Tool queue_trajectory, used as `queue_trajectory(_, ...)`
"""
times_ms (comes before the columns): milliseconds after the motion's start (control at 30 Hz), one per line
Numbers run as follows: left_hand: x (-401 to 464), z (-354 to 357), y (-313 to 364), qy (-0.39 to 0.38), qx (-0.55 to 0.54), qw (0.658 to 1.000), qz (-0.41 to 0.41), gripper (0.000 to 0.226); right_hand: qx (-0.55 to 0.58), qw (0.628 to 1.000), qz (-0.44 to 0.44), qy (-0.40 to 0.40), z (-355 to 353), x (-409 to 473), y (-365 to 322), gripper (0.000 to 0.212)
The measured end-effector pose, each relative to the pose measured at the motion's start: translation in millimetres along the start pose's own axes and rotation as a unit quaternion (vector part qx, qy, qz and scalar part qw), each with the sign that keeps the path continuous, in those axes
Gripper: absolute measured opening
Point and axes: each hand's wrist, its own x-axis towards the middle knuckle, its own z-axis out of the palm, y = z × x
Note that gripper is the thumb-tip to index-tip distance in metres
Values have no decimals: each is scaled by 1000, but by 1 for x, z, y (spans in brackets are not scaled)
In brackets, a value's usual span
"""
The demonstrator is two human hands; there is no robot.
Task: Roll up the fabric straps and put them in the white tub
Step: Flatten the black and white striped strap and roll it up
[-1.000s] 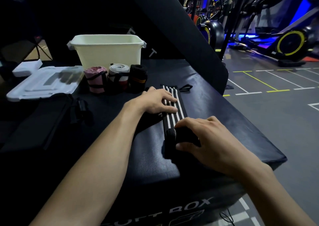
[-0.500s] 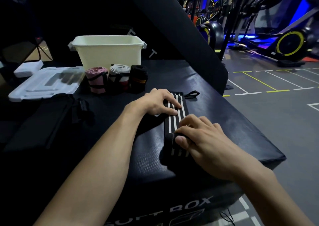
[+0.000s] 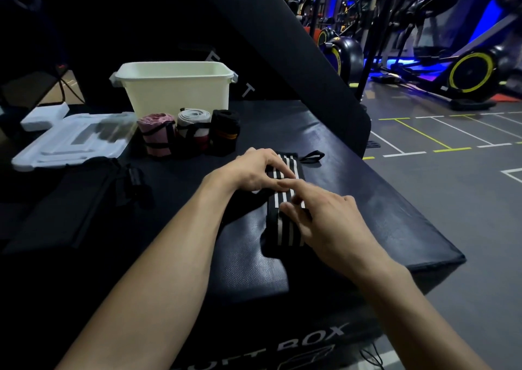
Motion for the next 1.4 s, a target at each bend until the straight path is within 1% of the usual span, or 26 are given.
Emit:
queue_trajectory(100, -1, -1, 1, -3, -9, 1000, -1, 34, -15, 994, -11, 103, 9, 1, -1, 14)
queue_trajectory(167, -3, -1, 1, 5, -3, 1000, -5, 27, -42, 986, -33, 155, 13, -1, -3, 13)
queue_trajectory(233, -3, -1, 0, 13, 6, 1000, -5, 22, -53, 979, -57, 189, 15, -4, -4, 10)
queue_trajectory(300, -2, 0, -3, 20, 14, 1000, -2, 28, -60, 975, -83, 196, 16, -9, -2, 9)
queue_trajectory(367, -2, 1, -5, 27, 14, 999, -15, 34, -59, 978, -89, 177, 16, -13, 2, 15)
queue_trajectory(433, -1, 2, -6, 50, 9, 998, -36, 40, -50, 985, -79, 143, 15, -18, 7, 28)
queue_trajectory(533, -1, 4, -2, 106, 29, 993, -39, 31, -67, 992, -63, 85, 14, -22, 13, 53)
queue_trajectory(600, -1, 5, 0, 124, 41, 991, -37, 28, -74, 994, -58, 60, 14, -21, 14, 62)
queue_trajectory(633, 0, 5, 0, 129, 45, 990, -35, 25, -70, 994, -57, 58, 14, -21, 13, 63)
queue_trajectory(733, 2, 6, 0, 133, 54, 989, -37, 13, -66, 994, -62, 64, 10, -17, 11, 52)
queue_trajectory(767, 2, 6, 0, 135, 54, 989, -38, 13, -71, 994, -64, 61, 9, -17, 11, 50)
queue_trajectory(933, 4, 1, 2, 129, 57, 989, -42, 12, -74, 994, -75, 5, -3, -15, 9, 47)
queue_trajectory(1100, 4, 1, 1, 97, 28, 993, -59, 20, -64, 993, -89, -35, -19, -23, -3, 37)
queue_trajectory(1167, 3, 3, 1, 81, 21, 995, -59, 23, -66, 993, -91, -49, -27, -25, -13, 37)
queue_trajectory(1267, 2, 3, 4, 71, 14, 996, -54, 27, -84, 989, -84, -90, -35, -27, -22, 39)
queue_trajectory(1400, -1, 2, 5, 75, -1, 996, -51, 27, -79, 991, -59, -88, -31, -22, -18, 32)
